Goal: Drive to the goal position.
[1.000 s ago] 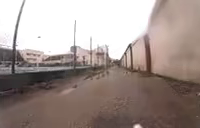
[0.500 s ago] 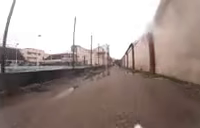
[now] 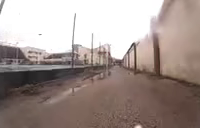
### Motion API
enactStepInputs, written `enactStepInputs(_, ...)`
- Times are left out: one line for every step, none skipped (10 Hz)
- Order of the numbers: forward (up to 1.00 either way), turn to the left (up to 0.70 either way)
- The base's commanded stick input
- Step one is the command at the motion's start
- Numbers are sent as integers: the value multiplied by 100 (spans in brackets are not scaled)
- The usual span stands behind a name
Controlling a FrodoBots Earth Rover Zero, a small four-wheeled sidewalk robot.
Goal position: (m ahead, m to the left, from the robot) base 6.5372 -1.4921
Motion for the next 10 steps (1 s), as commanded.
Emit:
enactStepInputs(70, 8)
enactStepInputs(70, 8)
enactStepInputs(70, 8)
enactStepInputs(70, 8)
enactStepInputs(70, 8)
enactStepInputs(70, 8)
enactStepInputs(70, 8)
enactStepInputs(70, 8)
enactStepInputs(70, 8)
enactStepInputs(70, 8)
